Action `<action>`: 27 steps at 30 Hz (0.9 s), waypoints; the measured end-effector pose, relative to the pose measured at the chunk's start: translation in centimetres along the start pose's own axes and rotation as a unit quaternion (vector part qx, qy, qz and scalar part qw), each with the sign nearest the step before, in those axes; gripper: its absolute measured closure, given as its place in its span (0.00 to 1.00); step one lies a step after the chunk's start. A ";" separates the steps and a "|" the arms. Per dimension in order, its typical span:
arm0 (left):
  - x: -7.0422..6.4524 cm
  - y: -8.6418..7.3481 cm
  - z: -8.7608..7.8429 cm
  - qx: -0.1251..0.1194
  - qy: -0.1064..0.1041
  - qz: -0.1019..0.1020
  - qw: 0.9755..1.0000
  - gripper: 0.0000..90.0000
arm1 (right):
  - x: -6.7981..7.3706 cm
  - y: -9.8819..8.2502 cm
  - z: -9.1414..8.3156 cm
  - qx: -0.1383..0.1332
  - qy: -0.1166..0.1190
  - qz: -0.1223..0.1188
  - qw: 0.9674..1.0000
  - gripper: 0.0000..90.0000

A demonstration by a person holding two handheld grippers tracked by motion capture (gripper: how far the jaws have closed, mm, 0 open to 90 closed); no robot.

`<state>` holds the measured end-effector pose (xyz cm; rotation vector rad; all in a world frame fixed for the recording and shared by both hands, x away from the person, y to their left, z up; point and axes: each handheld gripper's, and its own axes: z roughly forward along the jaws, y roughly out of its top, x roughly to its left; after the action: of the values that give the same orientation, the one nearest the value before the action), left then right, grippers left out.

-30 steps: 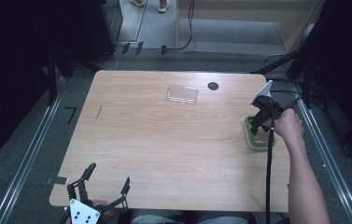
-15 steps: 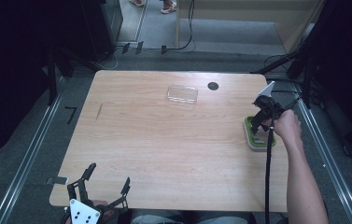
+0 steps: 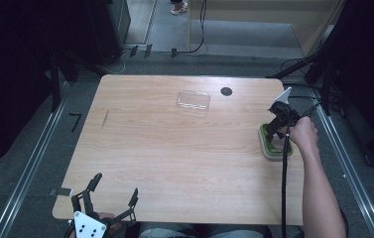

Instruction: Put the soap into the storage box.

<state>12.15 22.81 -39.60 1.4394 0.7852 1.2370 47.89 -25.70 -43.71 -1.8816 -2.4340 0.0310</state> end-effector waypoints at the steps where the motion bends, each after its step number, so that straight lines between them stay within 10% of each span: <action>1: 0.0 0.0 0.0 0.000 0.000 0.000 1.000 0.11 | 0.0 0.0 0.1 -0.001 0.002 0.004 1.000 0.38; 27: 0.0 0.0 0.0 -0.001 -0.001 -0.001 1.000 0.11 | -0.5 0.2 0.9 -0.001 0.012 0.029 1.000 0.37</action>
<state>12.16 22.83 -39.61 1.4373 0.7844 1.2341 48.18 -26.06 -44.69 -1.9410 -2.3658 0.0089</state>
